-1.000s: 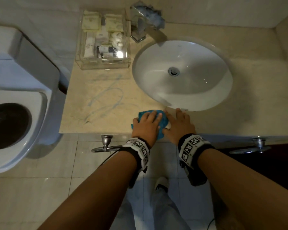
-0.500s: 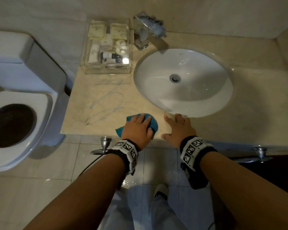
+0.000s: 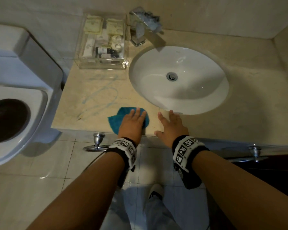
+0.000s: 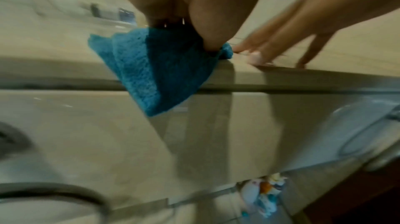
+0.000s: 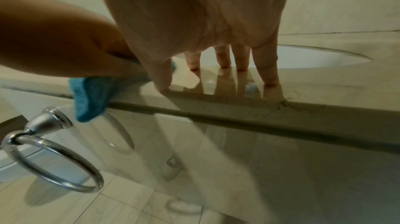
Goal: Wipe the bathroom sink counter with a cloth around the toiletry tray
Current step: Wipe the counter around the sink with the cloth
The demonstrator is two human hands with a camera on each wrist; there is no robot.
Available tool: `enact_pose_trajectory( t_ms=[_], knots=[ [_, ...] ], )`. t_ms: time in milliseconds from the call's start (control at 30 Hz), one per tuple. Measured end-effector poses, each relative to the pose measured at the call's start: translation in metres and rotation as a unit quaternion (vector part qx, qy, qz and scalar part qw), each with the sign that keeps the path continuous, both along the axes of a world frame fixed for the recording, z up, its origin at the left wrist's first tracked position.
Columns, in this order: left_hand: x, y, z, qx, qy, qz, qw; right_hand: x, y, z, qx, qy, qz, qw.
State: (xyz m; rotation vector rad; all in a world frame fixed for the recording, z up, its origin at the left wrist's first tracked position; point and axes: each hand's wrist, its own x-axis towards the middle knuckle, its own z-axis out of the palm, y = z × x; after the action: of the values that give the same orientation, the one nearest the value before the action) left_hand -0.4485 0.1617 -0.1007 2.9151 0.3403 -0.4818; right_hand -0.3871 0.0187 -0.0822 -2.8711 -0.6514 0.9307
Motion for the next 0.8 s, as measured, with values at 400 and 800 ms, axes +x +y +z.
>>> enact_pose_trajectory(
  t_ms=[400,800],
  knots=[
    [-0.044,0.052,0.001,0.003,-0.021,0.133,0.991,0.0,-0.008,-0.007,0.012,0.002,-0.028,1.0],
    [-0.019,0.001,-0.006,-0.09,-0.087,-0.039,0.991,0.002,-0.007,-0.014,-0.017,-0.027,-0.003,0.999]
  ],
)
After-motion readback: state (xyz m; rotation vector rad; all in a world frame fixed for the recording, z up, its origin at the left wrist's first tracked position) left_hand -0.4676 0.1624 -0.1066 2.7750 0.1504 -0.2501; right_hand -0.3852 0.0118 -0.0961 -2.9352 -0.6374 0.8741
